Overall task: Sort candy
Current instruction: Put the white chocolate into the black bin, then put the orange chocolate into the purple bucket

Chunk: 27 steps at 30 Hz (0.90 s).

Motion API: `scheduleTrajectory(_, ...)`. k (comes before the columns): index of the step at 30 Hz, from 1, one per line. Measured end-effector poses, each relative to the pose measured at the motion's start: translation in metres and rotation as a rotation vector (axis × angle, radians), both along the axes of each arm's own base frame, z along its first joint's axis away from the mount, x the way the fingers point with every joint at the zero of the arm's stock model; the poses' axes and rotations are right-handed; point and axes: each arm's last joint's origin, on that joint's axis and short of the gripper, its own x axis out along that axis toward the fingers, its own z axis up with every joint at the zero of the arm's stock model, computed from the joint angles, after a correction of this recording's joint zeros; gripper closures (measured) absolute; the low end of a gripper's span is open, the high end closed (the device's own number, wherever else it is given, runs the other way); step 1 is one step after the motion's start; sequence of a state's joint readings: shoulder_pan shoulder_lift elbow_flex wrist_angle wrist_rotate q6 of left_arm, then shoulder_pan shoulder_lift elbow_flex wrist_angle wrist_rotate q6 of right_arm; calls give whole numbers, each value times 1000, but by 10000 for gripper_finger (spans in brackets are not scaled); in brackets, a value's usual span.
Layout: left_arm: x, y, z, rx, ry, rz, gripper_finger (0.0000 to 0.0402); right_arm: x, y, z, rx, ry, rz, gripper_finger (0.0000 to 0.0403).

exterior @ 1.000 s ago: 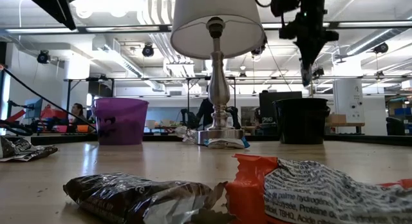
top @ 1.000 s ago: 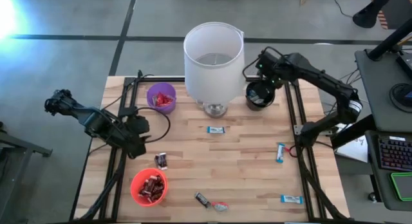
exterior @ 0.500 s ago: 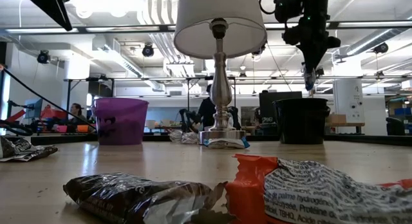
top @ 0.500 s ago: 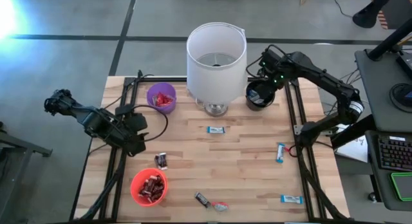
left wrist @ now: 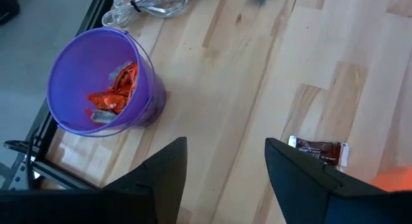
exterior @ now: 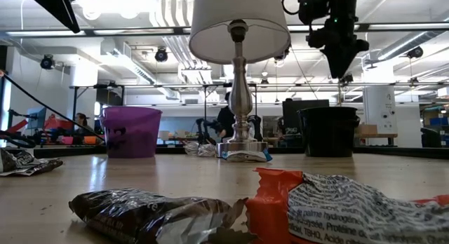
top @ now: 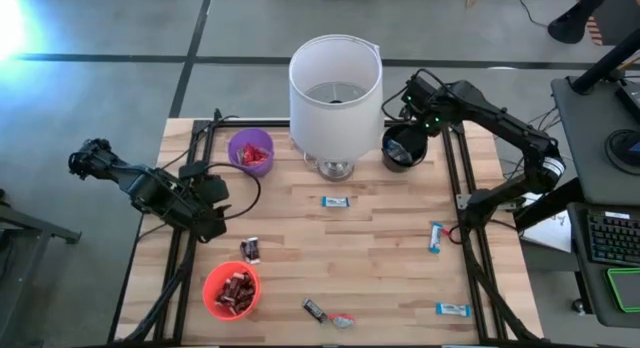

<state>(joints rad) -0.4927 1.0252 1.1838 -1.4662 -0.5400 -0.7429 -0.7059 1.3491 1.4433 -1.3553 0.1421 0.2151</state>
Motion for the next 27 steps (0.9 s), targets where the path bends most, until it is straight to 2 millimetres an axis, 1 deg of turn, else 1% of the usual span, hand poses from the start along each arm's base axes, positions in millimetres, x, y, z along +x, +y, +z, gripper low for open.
scheduleTrajectory(3, 0, 0, 0, 0, 0, 0, 211, -1, 0, 0, -12, 10, -12, 277)
scheduleTrajectory(6, 0, 0, 0, 0, 0, 0, 211, -5, 3, 1, 11, 34, -20, 260)
scheduleTrajectory(9, 0, 0, 0, 0, 0, 0, 211, -15, 13, 4, 62, 77, -72, 251)
scheduleTrajectory(12, 0, 0, 0, 1, 2, 0, 211, -28, 28, 13, 82, 84, -135, 248)
scheduleTrajectory(14, -1, 0, 0, 4, 7, -1, 211, -35, 38, 22, 56, 26, -163, 249)
scheduleTrajectory(18, -2, 1, -1, 12, 21, -1, 211, -50, 61, 39, 62, -113, -224, 250)
scheduleTrajectory(22, -3, 2, -1, 21, 38, -1, 211, -63, 81, 50, 43, -207, -264, 251)
scheduleTrajectory(24, -4, 2, -1, 23, 42, -1, 211, -66, 89, 53, 40, -239, -254, 254)
scheduleTrajectory(27, -4, 2, -1, 23, 42, -1, 211, -63, 98, 55, 47, -274, -218, 258)
